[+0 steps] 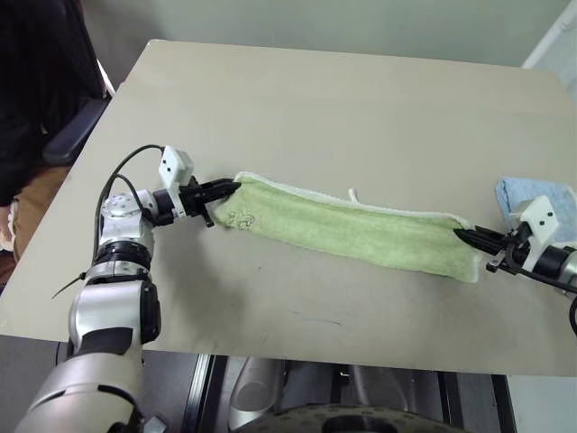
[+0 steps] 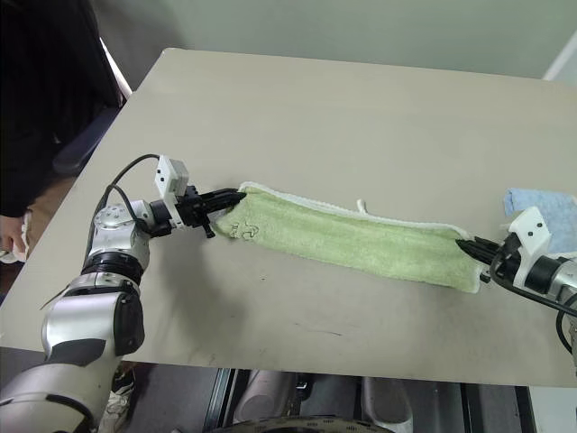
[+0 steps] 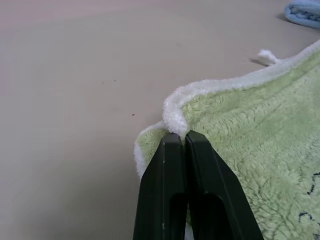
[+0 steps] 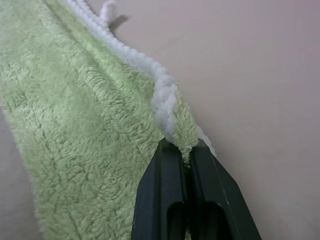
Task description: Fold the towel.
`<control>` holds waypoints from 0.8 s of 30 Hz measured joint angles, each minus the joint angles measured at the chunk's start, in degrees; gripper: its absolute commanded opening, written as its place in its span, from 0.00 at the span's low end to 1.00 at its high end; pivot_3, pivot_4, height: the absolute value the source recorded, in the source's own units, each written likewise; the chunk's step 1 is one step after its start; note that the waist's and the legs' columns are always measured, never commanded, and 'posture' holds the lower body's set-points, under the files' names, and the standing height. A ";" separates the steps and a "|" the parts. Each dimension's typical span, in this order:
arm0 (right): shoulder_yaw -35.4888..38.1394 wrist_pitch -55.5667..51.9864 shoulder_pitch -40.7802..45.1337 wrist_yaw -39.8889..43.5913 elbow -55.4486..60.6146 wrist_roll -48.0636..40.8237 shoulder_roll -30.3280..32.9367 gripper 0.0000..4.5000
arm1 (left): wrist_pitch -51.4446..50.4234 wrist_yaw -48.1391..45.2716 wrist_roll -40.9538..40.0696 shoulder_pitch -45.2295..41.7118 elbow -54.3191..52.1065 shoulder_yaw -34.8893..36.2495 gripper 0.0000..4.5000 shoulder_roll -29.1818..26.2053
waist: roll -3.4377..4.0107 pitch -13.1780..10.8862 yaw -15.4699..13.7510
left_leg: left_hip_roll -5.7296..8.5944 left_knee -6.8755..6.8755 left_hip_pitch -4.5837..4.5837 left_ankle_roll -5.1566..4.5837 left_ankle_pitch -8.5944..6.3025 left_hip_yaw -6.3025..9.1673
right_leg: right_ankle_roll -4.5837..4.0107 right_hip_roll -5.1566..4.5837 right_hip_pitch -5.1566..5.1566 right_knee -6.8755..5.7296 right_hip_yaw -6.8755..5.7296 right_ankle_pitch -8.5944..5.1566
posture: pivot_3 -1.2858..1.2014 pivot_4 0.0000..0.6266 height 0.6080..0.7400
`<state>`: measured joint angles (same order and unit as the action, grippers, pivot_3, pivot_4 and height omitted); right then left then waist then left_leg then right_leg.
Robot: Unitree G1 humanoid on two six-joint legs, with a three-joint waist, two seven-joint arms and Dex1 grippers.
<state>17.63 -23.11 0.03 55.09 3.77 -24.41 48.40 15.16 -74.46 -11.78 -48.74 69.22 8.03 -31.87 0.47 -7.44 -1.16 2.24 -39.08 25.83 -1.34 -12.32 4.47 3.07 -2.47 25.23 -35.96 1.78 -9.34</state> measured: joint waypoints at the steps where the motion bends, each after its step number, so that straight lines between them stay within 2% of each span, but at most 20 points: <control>1: -0.43 0.08 0.66 -0.02 -0.39 0.20 -0.03 0.00 | 0.06 0.28 0.02 -0.12 0.30 0.15 0.01 0.11 | 0.00 0.00 0.00 | 0.00 0.00 0.00 0.00 0.00 0.00 | 0.01 0.00 0.00 0.00 0.00 0.01 | 0.52 0.24 0.95; 15: -4.41 2.54 5.35 -1.84 -4.85 3.52 -2.15 0.00 | 0.49 4.85 1.06 -1.09 1.81 1.52 0.01 0.66 | 0.01 0.00 -0.05 | 0.00 0.00 -0.01 0.00 0.01 0.00 | 0.04 0.00 0.00 -0.01 -0.01 0.06 | 0.52 0.24 0.95; 18: -4.63 2.69 5.88 -1.83 -5.62 3.50 -2.25 0.14 | 0.40 4.58 1.19 -1.08 1.86 1.51 0.00 0.67 | 0.01 0.00 -0.05 | 0.00 0.00 -0.01 0.00 0.01 0.00 | 0.03 0.00 0.00 -0.01 -0.01 0.06 | 0.52 0.24 0.95; 20: -4.63 2.68 6.34 -1.83 -5.64 3.32 -2.44 0.28 | -0.12 4.27 1.19 -1.08 1.88 1.52 0.00 0.69 | 0.01 0.00 -0.04 | 0.00 0.00 -0.02 0.00 0.01 -0.01 | 0.03 0.00 0.00 -0.01 -0.01 0.06 | 0.52 0.24 0.95; 24: -4.62 2.66 6.31 -1.84 -5.40 3.15 -2.72 0.60 | -0.40 3.68 1.19 -1.08 1.89 1.53 0.24 0.75 | 0.01 0.00 -0.07 | 0.00 0.00 -0.01 0.00 0.01 0.00 | 0.03 0.00 0.00 0.00 -0.01 0.07 | 0.52 0.24 0.95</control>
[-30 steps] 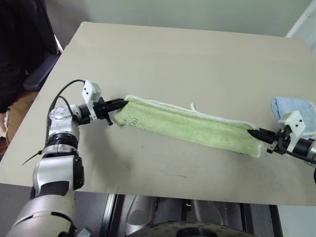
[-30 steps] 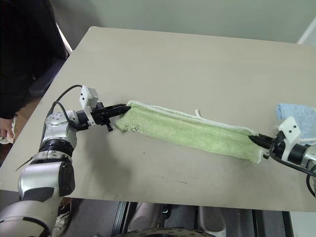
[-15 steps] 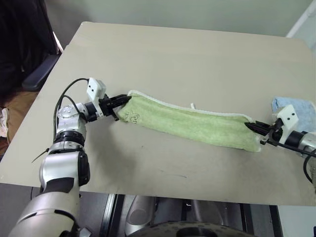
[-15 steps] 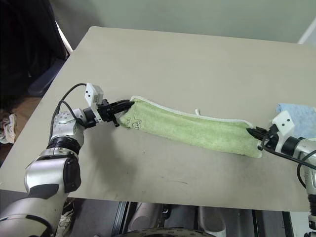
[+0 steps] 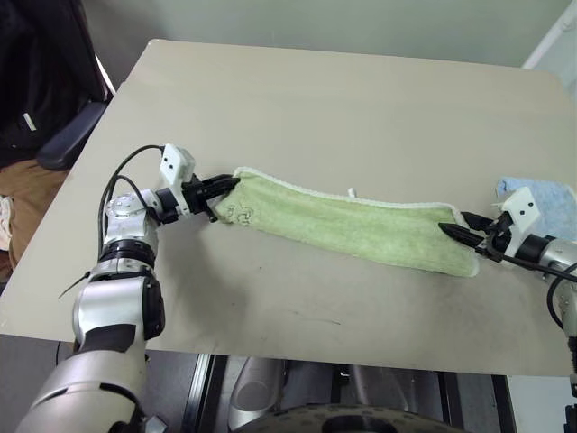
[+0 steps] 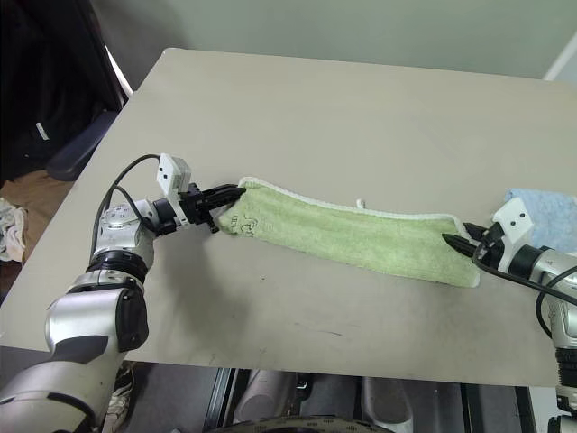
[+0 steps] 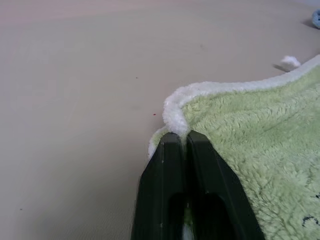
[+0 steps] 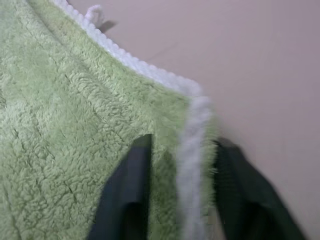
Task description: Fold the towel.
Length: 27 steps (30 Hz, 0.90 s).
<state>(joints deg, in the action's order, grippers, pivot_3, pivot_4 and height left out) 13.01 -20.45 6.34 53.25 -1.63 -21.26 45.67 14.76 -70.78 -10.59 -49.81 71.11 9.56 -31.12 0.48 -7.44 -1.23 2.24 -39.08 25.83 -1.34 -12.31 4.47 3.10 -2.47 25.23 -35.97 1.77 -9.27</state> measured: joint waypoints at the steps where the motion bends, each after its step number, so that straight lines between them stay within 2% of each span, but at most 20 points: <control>1: 0.04 0.00 -0.15 -0.01 0.13 -0.03 -0.01 0.68 | 0.00 0.01 0.00 0.00 0.00 0.04 0.32 0.04 | 0.00 0.00 0.00 | 0.00 0.00 0.00 0.00 0.00 0.00 | 0.00 0.00 0.00 0.00 0.00 0.00 | 0.52 0.24 0.95; 5: 1.35 -0.05 -0.93 -0.71 1.41 -0.82 -0.61 0.96 | 0.18 0.36 -0.23 -0.01 0.00 0.96 0.61 0.40 | 0.00 0.00 0.00 | 0.00 0.00 0.00 0.00 0.00 0.00 | -0.01 0.00 0.00 0.00 0.00 0.00 | 0.52 0.24 0.95; 6: 1.91 -0.11 -1.10 -1.08 1.95 -1.14 -0.76 1.00 | 0.37 1.07 -0.45 -0.01 0.00 1.42 0.62 0.54 | 0.00 0.00 0.00 | 0.00 0.00 0.00 0.00 0.00 -0.01 | -0.01 0.00 0.00 0.00 0.00 0.00 | 0.52 0.24 0.95; 12: 5.32 -0.96 -2.65 -3.35 5.05 -2.79 -1.17 1.00 | 1.37 3.97 -3.21 -1.42 -0.14 6.07 0.62 0.79 | 0.00 0.00 -0.07 | 0.00 0.00 0.00 0.01 0.00 0.00 | -0.01 0.00 0.00 0.00 -0.01 0.00 | 0.52 0.24 0.95; 17: 10.07 -3.95 -3.18 -8.08 7.89 -6.46 -4.55 1.00 | 2.01 3.95 -5.22 -1.57 -0.68 8.46 0.62 0.80 | 0.00 0.00 0.00 | 0.00 0.01 0.00 0.00 0.00 -0.02 | -0.01 0.01 0.01 0.00 -0.01 0.00 | 0.52 0.24 0.95; 23: 17.23 -21.28 -3.32 -13.26 18.05 -24.50 -5.14 1.00 | -0.90 0.25 -8.17 -1.66 -4.13 9.84 0.62 0.58 | -0.01 0.00 -0.04 | 0.02 0.01 0.03 0.02 0.01 -0.06 | -0.22 0.06 0.01 0.02 0.00 -0.20 | 0.52 0.24 0.95; 27: 15.24 -27.54 -3.63 -16.59 20.08 -29.44 -8.24 1.00 | -6.62 -5.05 -9.22 -1.57 -8.77 8.22 0.62 1.28 | -0.02 0.01 -0.08 | 0.03 -0.01 0.03 -0.01 0.02 -0.03 | -0.28 0.05 -0.01 0.03 0.02 -0.26 | 0.52 0.24 0.95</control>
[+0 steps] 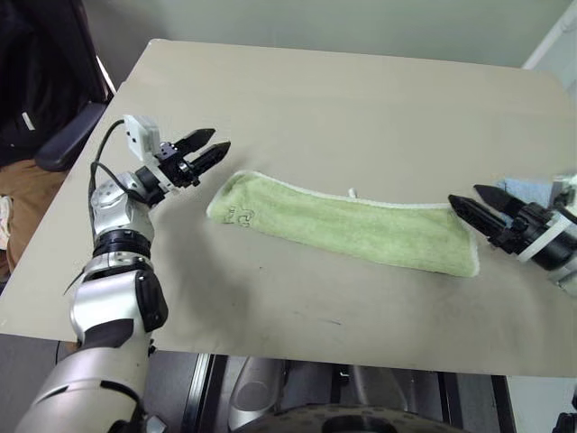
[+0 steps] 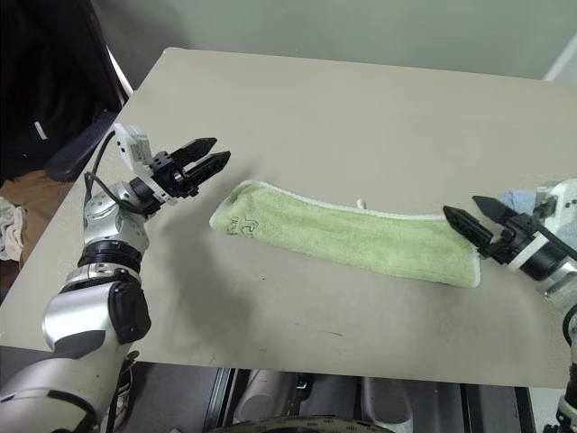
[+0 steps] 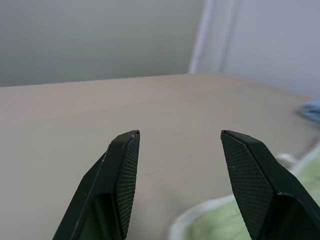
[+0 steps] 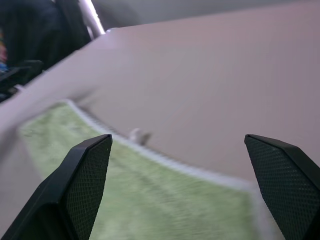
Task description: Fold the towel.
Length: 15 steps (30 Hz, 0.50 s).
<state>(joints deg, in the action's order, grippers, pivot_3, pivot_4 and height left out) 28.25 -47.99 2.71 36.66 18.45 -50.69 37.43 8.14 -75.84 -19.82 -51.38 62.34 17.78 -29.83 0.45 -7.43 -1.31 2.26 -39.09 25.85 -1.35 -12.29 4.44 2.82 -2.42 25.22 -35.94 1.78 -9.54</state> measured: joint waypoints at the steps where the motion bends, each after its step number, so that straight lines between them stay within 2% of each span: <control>1: -0.92 -0.66 -0.02 -0.70 -0.01 -0.22 -0.97 1.00 | -1.17 -0.87 -0.20 0.19 -1.48 -0.53 0.62 0.52 | 0.00 0.00 -0.02 | 0.00 0.00 0.00 -0.01 0.01 0.00 | 0.06 0.00 0.00 0.00 0.00 0.04 | 0.52 0.24 0.95; 3: -3.39 -2.13 0.07 -2.18 -0.08 -0.40 -2.63 1.00 | -4.01 -2.84 -0.86 1.04 -5.60 -2.05 0.62 2.21 | 0.02 -0.01 -0.06 | 0.00 0.00 0.01 -0.03 0.01 0.00 | 0.36 -0.03 0.01 -0.01 0.00 0.21 | 0.52 0.24 0.95; 8: -6.98 -3.27 0.94 -5.60 -2.80 2.27 -3.41 1.00 | -8.26 -4.04 -1.89 6.56 -15.26 -4.62 0.62 4.71 | 0.01 -0.01 0.10 | -0.03 0.02 -0.02 -0.03 -0.01 -0.01 | 0.38 -0.04 0.02 0.00 0.00 0.23 | 0.52 0.24 0.95; 15: -5.78 0.76 1.40 -8.03 -6.91 6.08 -4.49 1.00 | -9.97 -3.53 -2.40 14.46 -23.02 -7.35 0.62 5.94 | 0.02 -0.01 0.12 | -0.04 0.01 -0.02 -0.21 -0.12 -0.01 | 0.35 -0.05 0.04 -0.02 0.00 0.24 | 0.52 0.24 0.95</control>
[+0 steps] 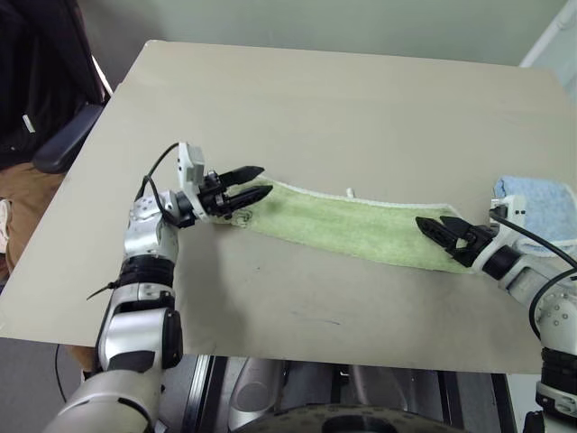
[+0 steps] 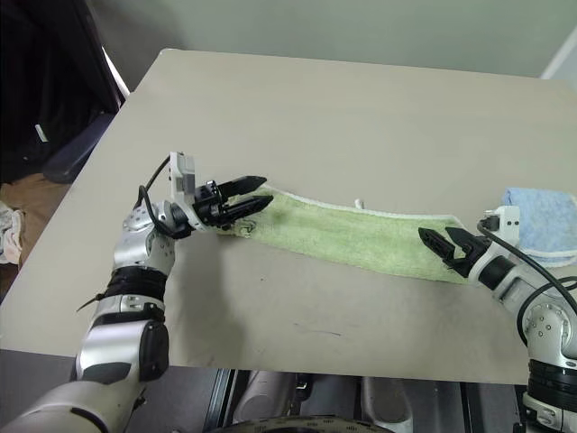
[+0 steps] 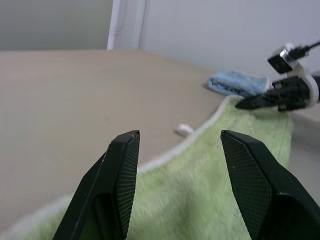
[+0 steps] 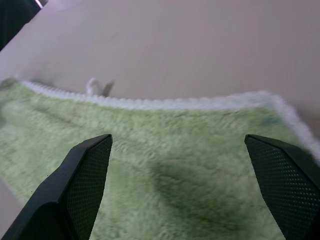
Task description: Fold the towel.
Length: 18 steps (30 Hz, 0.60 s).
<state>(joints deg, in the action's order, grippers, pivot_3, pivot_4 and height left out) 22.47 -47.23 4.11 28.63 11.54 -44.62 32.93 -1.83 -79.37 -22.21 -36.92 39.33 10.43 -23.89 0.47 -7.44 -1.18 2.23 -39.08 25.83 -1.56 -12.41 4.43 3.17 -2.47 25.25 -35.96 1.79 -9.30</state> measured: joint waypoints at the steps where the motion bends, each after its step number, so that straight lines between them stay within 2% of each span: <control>1: 0.65 0.19 0.01 -0.15 -0.06 -0.02 0.00 1.00 | -0.03 0.35 -0.05 0.68 -0.75 -0.13 0.62 0.23 | 0.00 0.00 -0.03 | 0.00 0.00 0.01 0.00 0.00 0.00 | -0.01 0.00 0.00 0.00 0.00 0.00 | 0.52 0.24 0.95; 9: 5.28 1.16 -0.71 -2.42 -0.59 0.40 0.27 1.00 | -0.81 2.45 -0.33 6.10 -6.44 -2.17 0.62 2.68 | 0.00 0.00 -0.29 | 0.01 0.01 0.00 -0.03 -0.05 0.01 | -0.10 -0.02 -0.01 0.00 -0.01 -0.05 | 0.52 0.24 0.95; 12: 7.92 -2.03 -3.31 -2.32 3.04 -3.90 1.32 1.00 | -1.10 2.43 -0.62 7.08 -8.27 -2.72 0.62 2.75 | 0.00 0.00 -0.24 | 0.01 0.04 0.00 0.02 -0.06 0.00 | -0.15 -0.01 0.00 0.00 -0.01 -0.09 | 0.52 0.24 0.95; 16: 14.48 -9.58 -8.06 -2.55 7.39 -15.77 2.31 1.00 | 0.92 2.19 -0.92 8.00 -9.55 -3.26 0.62 2.85 | -0.01 0.00 -0.39 | 0.04 0.03 0.02 0.09 -0.03 -0.01 | -0.37 0.00 -0.03 0.02 0.03 -0.38 | 0.52 0.24 0.95; 18: 17.32 -11.92 -9.53 -4.03 8.40 -21.22 2.71 1.00 | 3.71 1.82 -0.62 8.03 -9.74 -4.31 0.62 3.51 | -0.01 0.00 -0.42 | 0.07 0.00 0.03 0.00 -0.07 -0.01 | 0.16 -0.01 -0.05 0.03 0.08 -0.69 | 0.52 0.24 0.95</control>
<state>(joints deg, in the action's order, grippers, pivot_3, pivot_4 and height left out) 39.79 -59.15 -5.43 24.60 19.95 -65.83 35.64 1.88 -77.54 -22.83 -28.89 29.59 6.13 -20.38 0.47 -7.44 -1.61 2.30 -39.07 25.85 -1.55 -12.48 4.42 3.33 -2.48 25.21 -35.94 1.87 -9.99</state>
